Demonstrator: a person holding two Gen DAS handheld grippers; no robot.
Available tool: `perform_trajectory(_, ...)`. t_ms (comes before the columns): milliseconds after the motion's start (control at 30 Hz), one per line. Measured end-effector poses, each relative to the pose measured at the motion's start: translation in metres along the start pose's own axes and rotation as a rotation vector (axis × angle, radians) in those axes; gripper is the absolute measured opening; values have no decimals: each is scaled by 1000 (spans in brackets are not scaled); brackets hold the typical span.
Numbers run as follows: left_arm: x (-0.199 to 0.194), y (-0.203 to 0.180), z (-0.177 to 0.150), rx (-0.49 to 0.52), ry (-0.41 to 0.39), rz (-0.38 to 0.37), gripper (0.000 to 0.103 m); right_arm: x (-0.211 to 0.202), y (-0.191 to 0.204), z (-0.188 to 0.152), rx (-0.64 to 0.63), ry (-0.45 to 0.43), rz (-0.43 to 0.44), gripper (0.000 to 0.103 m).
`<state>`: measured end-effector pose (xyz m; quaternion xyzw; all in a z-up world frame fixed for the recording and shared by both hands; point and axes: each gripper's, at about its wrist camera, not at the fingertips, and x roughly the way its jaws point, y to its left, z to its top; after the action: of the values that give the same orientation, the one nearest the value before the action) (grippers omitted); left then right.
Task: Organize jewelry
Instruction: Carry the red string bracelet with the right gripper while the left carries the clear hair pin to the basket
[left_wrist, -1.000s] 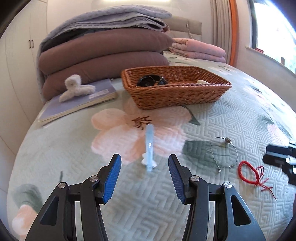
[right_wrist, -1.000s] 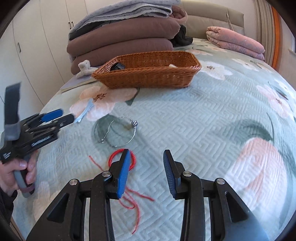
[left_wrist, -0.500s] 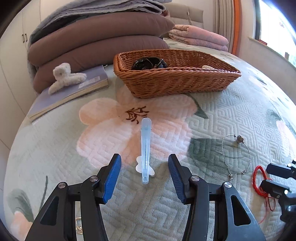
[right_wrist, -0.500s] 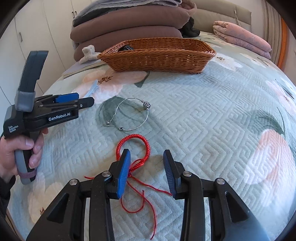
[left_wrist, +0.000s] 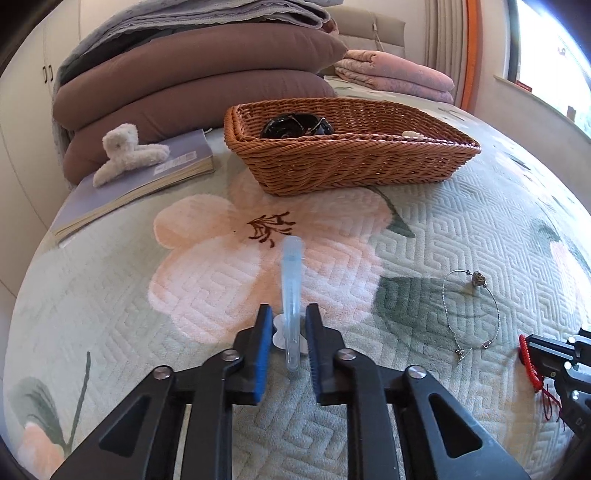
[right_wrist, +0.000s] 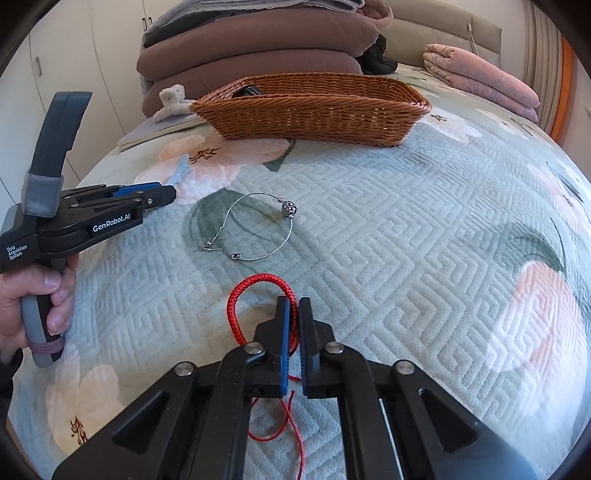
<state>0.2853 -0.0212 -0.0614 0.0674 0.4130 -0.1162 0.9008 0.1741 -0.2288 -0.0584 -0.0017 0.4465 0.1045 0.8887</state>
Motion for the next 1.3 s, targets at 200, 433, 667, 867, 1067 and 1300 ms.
perform_trajectory(200,-1,-1,-1,3,-3,8,15,-1,-1,0,-1,-8,-6,4)
perform_trajectory(433,-4,-3,-2,7,-12,14,15,-2,-4,2,6,-21,-14,4)
perform_trajectory(667,-15,-7,-7,15,-25,13,15,-1,-10,7,26,-34,-19,4)
perform_trajectory(867,-31,-8,-15,15,-54,14,15,-2,-11,13,24,-54,-22,4)
perform_trajectory(1067,-48,-4,-25,2,-74,11,15,-5,-16,19,25,-78,-23,4)
perform_trajectory(1300,-67,-5,-32,-10,-101,4,15,-11,-26,28,35,-112,-22,4)
